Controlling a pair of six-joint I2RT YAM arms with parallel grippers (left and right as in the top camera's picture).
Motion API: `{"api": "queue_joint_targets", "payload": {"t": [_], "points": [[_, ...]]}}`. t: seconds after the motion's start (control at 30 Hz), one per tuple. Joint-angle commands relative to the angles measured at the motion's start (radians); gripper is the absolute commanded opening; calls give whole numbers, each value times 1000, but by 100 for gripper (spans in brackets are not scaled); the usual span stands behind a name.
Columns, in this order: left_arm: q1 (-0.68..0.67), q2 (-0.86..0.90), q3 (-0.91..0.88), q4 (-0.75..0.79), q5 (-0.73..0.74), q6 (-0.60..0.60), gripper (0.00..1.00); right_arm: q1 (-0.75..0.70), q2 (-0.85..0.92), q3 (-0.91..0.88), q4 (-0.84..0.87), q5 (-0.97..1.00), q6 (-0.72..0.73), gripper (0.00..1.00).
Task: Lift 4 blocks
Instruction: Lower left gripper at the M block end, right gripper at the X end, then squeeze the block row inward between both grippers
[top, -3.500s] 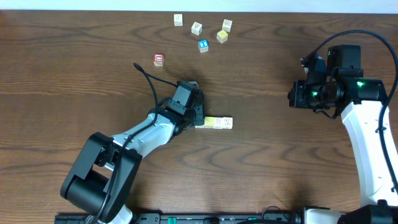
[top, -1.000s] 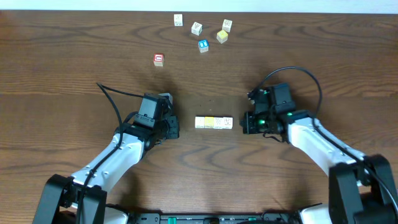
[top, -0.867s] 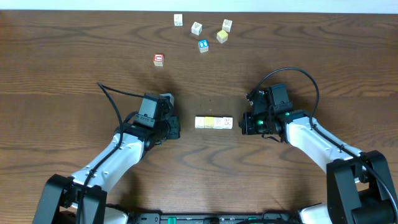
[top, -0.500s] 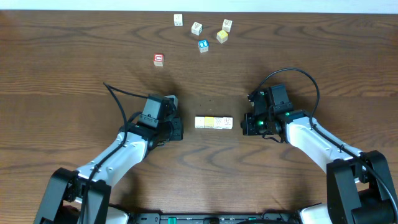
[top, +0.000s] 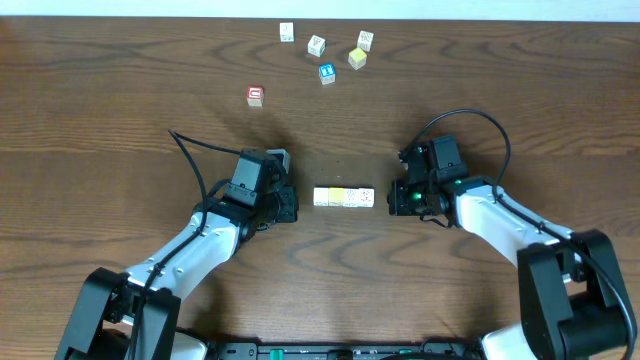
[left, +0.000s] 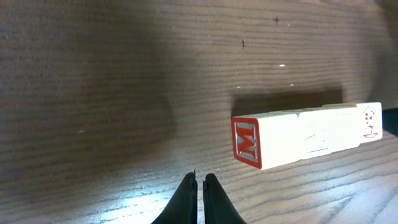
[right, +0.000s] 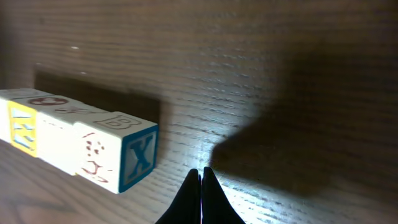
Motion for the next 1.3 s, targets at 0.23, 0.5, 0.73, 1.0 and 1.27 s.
{"api": "queue_joint_targets", "payload": {"t": [0.23,0.5,0.73,1.0,1.27], "points": [[-1,79,-1,43,5,5,7,11,6,-5,29,-5,23,1],[-1,86,-1,75,5,1,7,11,6,-5,56,-5,32,1],[-1,101,0,98,5,-16,7,13,6,-5,75,-5,46,1],[-5,101,0,109,5,-18,7,72,6,-5,103,-5,53,1],[-7,102,0,109,5,-21,7,93,6,-5,103,3,82,1]]}}
